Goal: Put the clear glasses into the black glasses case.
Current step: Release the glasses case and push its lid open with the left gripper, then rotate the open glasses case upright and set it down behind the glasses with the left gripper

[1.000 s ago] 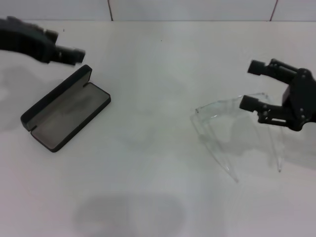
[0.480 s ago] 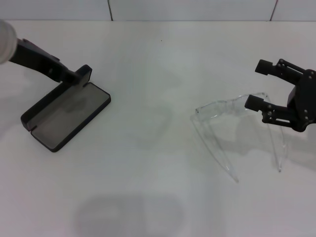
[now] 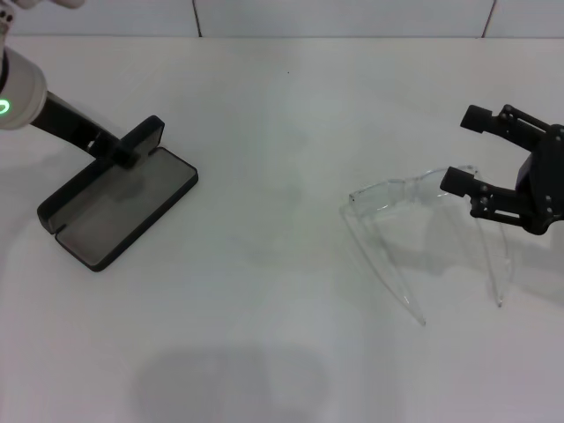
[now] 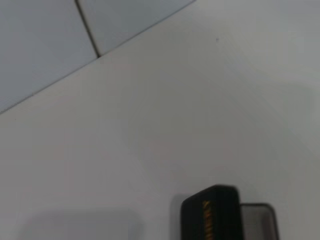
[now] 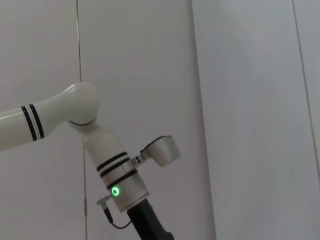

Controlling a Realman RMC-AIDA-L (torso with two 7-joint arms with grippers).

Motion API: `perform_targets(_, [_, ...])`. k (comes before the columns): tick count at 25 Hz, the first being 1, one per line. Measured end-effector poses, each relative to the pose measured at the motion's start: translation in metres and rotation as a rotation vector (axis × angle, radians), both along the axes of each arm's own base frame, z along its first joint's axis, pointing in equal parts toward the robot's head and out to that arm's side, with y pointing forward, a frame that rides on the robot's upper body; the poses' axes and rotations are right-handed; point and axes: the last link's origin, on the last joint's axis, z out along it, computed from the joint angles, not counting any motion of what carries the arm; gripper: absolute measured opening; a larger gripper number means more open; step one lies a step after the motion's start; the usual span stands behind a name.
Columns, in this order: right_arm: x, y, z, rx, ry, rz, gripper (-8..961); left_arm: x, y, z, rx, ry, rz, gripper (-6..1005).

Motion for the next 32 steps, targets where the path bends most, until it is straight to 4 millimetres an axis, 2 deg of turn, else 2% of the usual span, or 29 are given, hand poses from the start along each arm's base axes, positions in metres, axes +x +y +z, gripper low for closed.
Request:
perform_targets(12, [0.001,0.002,0.001,0.024,-0.001,-0.009,834,-0.018,0.003,-0.008,-0.008,0.042,0.038,611])
perform_targets(24, [0.004,0.002,-0.001,0.026,0.013,-0.034,833,-0.019,0.0,-0.011,-0.029,0.042,0.042,554])
perform_targets(32, [0.018,-0.001,0.01,0.125,0.079,-0.11,832,-0.009,-0.005,-0.017,-0.073,0.062,0.011,205])
